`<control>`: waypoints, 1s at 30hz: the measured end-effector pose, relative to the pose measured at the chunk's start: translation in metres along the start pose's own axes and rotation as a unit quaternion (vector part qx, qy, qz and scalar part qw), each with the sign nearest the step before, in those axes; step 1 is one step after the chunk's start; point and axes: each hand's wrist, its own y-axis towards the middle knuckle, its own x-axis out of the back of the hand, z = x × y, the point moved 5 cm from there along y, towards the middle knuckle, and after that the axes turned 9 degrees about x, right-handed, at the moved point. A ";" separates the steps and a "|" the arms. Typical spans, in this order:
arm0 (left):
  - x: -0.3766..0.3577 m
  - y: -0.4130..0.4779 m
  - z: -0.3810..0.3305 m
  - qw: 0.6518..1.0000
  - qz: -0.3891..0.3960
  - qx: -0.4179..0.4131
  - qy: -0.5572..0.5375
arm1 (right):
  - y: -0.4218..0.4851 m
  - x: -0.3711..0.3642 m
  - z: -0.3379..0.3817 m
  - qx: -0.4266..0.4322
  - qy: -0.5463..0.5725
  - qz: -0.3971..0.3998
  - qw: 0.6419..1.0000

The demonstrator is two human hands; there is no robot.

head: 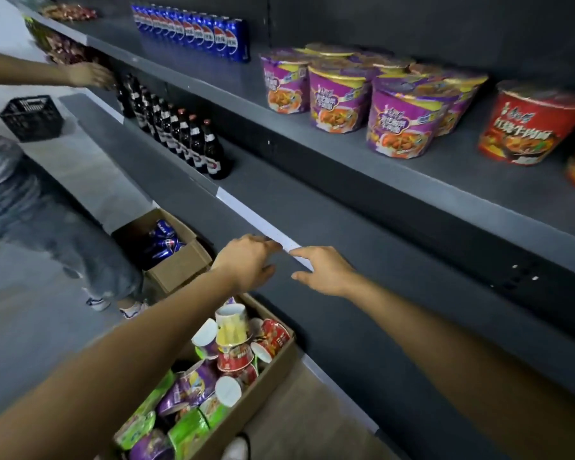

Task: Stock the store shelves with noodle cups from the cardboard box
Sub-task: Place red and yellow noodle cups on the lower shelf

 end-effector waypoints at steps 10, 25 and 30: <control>-0.125 0.031 0.118 0.991 0.125 0.038 -0.036 | 0.078 -0.149 -0.044 -0.179 0.138 0.053 0.973; -0.338 0.070 0.213 0.959 0.272 0.081 -0.012 | 0.166 -0.351 -0.132 -0.345 0.239 0.108 0.901; -0.390 0.082 0.229 0.955 0.278 0.099 -0.023 | 0.177 -0.400 -0.154 -0.364 0.235 0.130 0.892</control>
